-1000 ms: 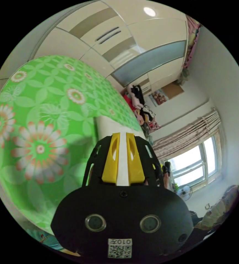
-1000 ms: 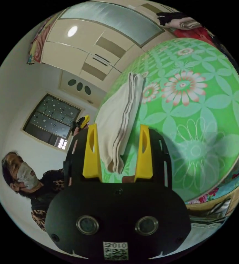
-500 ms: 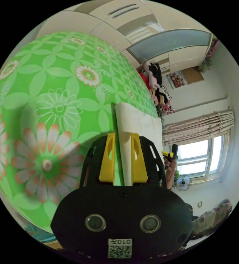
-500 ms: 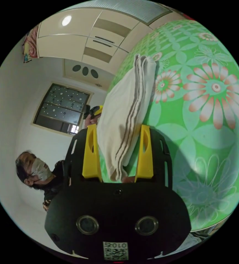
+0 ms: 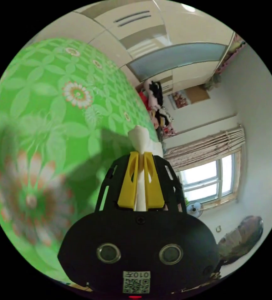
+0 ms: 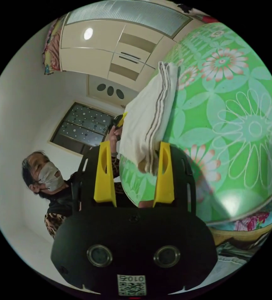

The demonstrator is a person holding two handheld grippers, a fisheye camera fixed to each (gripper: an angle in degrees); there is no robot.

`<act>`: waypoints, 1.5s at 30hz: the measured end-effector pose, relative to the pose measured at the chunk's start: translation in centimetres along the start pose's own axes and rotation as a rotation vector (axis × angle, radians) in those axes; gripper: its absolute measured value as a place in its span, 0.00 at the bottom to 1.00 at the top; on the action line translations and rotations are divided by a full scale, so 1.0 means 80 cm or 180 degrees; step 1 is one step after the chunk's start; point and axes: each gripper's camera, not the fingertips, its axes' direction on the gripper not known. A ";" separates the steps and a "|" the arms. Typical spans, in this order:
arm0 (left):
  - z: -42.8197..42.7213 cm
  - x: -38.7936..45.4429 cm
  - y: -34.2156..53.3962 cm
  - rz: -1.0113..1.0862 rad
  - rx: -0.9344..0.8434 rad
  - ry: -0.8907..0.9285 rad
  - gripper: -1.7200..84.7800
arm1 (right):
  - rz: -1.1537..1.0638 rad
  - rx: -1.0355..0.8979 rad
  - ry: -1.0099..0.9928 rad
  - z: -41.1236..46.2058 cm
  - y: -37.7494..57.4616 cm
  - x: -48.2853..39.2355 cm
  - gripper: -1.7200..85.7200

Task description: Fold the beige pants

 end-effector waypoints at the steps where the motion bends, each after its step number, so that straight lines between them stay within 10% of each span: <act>1: -0.024 0.000 0.033 -0.0032 0.0076 0.0067 0.03 | -0.0034 0.0022 0.0019 -0.002 0.009 -0.006 0.25; 10: -0.167 -0.011 0.230 -0.0346 0.0552 0.0072 0.03 | -0.0241 0.0029 0.0295 0.025 -0.006 -0.033 0.25; 20: -0.189 -0.001 0.229 -0.0350 0.0556 0.0214 0.04 | -0.0144 -0.0206 0.0637 0.074 -0.038 -0.052 0.21; 26: -0.201 -0.009 0.235 -0.0393 0.0601 0.0347 0.04 | -0.0196 -0.0774 -0.0358 0.107 -0.058 -0.045 0.22; 45: -0.243 -0.075 0.261 -0.0488 0.0542 0.0504 0.04 | 0.0017 -0.0055 0.0384 0.148 -0.028 -0.150 0.15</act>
